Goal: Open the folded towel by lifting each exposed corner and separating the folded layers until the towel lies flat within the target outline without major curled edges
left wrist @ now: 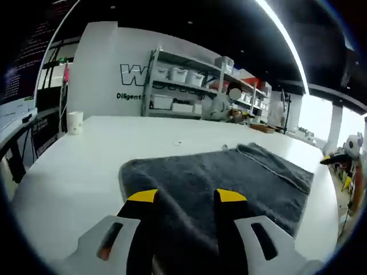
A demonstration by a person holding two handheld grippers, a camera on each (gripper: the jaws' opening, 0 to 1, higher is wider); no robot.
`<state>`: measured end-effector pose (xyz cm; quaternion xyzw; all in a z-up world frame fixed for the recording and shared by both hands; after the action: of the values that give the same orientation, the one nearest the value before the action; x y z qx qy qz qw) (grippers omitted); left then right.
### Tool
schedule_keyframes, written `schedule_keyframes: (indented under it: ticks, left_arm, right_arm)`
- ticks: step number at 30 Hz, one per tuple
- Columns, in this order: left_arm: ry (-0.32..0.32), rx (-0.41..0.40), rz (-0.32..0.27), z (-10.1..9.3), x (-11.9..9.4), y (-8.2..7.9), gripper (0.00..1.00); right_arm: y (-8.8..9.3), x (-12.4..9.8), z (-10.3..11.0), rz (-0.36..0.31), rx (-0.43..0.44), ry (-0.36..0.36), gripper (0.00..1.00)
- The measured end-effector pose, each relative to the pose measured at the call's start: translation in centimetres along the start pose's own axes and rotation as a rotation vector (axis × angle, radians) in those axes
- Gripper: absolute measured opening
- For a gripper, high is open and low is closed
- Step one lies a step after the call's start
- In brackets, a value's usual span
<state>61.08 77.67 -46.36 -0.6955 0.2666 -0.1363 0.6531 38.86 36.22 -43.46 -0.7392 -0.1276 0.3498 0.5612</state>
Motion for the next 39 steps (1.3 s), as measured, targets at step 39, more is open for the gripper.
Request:
schedule_keyframes:
  ticks: [39]
  left_arm:
    - [-0.057,0.141,0.13,-1.7,-8.3,4.5,0.24]
  right_arm:
    - [0.2,-0.5,1.0,0.015,0.001,-0.004,0.93]
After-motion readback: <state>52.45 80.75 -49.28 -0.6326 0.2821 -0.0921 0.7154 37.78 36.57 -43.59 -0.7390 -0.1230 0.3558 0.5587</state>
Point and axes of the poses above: the point that each gripper's makers call its tool centre point, and the gripper's own axes: x roughly forward along the fingers, z roughly to its left, y roughly out of its underside, the point moved 8 cm from there along -x, roughly backward along the fingers, and after that the axes turned 9 degrees about -z, right-handed, at the moved point
